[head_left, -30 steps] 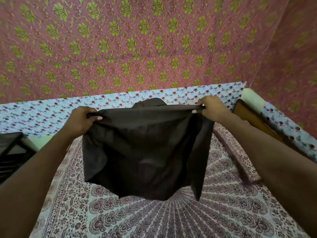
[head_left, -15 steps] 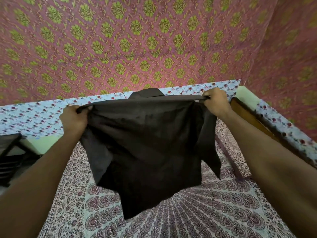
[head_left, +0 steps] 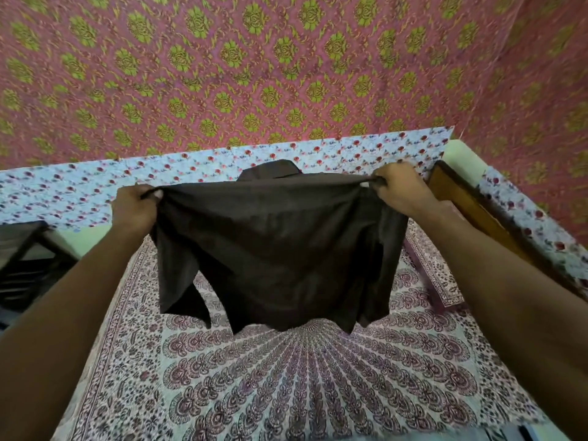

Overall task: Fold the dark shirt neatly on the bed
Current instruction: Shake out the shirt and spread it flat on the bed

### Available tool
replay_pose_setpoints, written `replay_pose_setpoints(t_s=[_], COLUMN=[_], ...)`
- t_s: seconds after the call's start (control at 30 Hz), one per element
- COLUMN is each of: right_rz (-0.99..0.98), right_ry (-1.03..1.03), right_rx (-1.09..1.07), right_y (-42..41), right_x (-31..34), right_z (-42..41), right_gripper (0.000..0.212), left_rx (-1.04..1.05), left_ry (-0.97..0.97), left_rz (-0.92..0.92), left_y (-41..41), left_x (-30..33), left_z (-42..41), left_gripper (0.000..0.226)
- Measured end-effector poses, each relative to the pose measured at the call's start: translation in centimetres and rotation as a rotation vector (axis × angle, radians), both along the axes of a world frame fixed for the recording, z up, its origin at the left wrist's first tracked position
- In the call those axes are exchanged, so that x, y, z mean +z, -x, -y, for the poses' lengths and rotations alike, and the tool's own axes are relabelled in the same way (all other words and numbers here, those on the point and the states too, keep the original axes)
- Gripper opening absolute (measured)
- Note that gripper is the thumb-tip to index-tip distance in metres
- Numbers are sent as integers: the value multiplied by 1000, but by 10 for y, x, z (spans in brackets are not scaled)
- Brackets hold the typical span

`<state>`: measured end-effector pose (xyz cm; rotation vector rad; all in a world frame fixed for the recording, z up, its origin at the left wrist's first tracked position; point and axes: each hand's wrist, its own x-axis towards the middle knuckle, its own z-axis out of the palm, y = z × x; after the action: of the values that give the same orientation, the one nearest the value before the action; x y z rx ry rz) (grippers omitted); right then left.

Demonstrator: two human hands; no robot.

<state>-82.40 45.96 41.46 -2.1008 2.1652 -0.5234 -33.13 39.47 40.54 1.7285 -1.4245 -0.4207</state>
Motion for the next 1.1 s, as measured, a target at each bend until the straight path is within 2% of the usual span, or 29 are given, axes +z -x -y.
replay_pose_setpoints(t_s=[0.17, 0.27, 0.4, 0.5, 0.57, 0.63, 0.67, 0.77, 0.87, 0.93, 1.1], right_rz=[170, 204, 298, 311, 316, 337, 349, 413, 427, 402, 284], right_ry=[-347, -494, -605, -649, -664, -635, -623, -504, -402, -345, -262], right_rx=[66, 132, 152, 159, 137, 111, 114, 117, 92, 48, -89], right_y=[5, 2, -9, -15, -15, -11, -11, -10, -10, -8, -2], right_x=[-7, -8, -10, -9, -2, 6, 11, 24, 30, 26, -9], right_z=[-19, -48, -82, -104, -118, -130, -135, -140, -134, -120, -70], right_gripper=[37, 43, 58, 33, 49, 72, 68, 34, 20, 25, 42], left_rx=[-278, -445, -553, -567, -577, -561, -548, -571, -531, -472, -392], left_ry=[-99, -229, -435, -506, -528, -469, -431, -288, -115, -28, 91], left_rz=[79, 95, 54, 24, -12, -11, -30, -52, -3, 22, 95], left_y=[-9, -21, -41, -51, -57, -62, -65, -64, -60, -56, -43], left_x=[-16, -30, -59, -67, -60, -44, -36, -7, 0, -7, -46], left_z=[-22, -42, -74, -91, -96, -97, -96, -93, -82, -67, -21], left_gripper=[16, 22, 32, 28, 40, 41, 42, 56, 42, 17, 16])
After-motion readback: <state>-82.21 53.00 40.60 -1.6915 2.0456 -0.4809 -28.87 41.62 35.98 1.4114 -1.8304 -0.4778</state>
